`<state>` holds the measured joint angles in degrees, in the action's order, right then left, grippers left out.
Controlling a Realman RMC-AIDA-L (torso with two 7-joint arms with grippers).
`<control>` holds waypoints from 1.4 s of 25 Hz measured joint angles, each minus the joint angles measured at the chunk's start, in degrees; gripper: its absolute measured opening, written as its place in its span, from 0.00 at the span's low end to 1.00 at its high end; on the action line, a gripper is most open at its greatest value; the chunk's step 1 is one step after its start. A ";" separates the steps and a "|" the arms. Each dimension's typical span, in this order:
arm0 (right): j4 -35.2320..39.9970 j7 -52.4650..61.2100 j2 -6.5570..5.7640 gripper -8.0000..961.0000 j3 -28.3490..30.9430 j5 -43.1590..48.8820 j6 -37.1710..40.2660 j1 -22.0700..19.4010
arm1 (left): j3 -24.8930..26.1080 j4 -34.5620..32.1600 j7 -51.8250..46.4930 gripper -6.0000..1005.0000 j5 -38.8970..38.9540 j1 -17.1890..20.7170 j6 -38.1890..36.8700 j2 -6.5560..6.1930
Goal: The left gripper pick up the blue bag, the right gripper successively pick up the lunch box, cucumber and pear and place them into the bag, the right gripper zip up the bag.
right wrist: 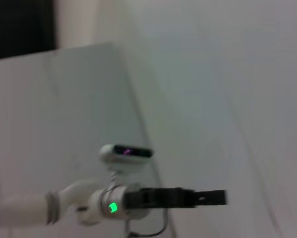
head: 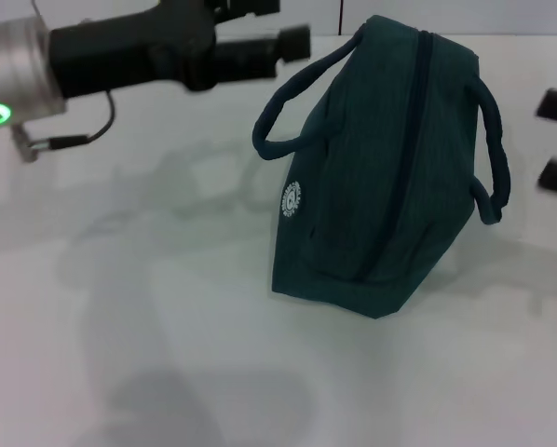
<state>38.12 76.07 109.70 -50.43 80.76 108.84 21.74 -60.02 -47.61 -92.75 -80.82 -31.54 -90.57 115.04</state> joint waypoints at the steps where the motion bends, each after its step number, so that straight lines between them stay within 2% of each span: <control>1: 1.10 -2.08 0.90 0.88 -0.04 1.13 1.15 0.17 | 0.00 -0.52 1.09 0.87 0.00 0.59 -1.20 -0.16; 6: 4.43 -9.63 4.83 0.90 -0.26 7.37 3.44 0.29 | 0.56 -0.95 10.00 0.89 -0.07 4.26 -11.91 -1.16; 8: 4.11 -10.79 5.36 0.90 -1.46 8.98 3.02 0.41 | 1.53 -0.41 11.94 0.89 -0.59 5.40 -15.37 -1.29; 13: -0.61 -12.56 5.48 0.90 -5.79 9.09 -0.22 1.53 | 2.00 0.33 14.14 0.89 -5.25 8.44 -19.40 -1.26; 19: -3.11 -14.54 5.65 0.90 -10.37 9.00 -3.69 2.69 | 3.01 2.55 15.66 0.89 -6.04 11.78 -20.20 -1.86; 35: -4.19 -14.78 5.79 0.90 -12.66 7.51 -7.36 4.32 | 2.80 2.62 14.54 0.89 -10.66 12.82 -21.94 -1.63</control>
<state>33.92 61.29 115.49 -63.09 88.27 101.48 26.06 -57.22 -44.99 -78.21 -91.48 -18.72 -112.50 113.41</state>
